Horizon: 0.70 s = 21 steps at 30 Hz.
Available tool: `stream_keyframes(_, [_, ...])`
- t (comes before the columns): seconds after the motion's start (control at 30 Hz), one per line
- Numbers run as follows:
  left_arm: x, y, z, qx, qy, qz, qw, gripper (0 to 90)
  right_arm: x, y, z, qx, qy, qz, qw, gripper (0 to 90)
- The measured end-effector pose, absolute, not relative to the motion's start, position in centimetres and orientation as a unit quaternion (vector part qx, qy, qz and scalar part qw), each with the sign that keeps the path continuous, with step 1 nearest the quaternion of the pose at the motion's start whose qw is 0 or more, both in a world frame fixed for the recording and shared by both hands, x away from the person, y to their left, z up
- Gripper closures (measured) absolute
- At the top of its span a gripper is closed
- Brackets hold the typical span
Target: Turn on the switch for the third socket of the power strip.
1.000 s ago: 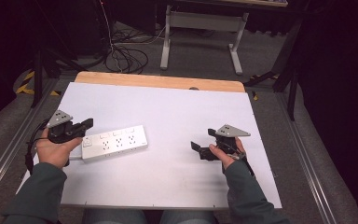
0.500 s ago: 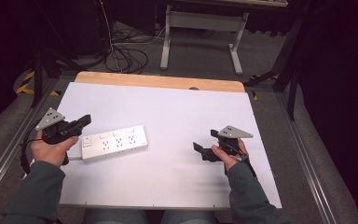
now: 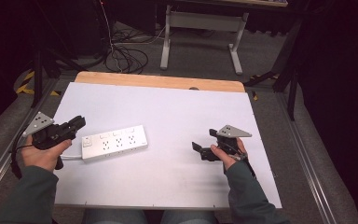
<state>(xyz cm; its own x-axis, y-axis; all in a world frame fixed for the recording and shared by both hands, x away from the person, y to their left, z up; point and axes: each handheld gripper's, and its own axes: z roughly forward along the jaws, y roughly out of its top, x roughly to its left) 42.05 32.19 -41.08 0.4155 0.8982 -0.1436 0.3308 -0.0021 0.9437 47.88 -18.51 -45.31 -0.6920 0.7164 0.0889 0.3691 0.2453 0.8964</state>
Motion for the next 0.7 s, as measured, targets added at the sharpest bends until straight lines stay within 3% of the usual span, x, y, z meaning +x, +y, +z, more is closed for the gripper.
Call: stream_keyframes(0.7, [40.8, 32.0, -41.1, 0.657, 0.472, 0.26, 0.527, 54.4, 47.8, -18.6, -45.2, 0.356, 0.767, 0.506, 0.172, 8.1])
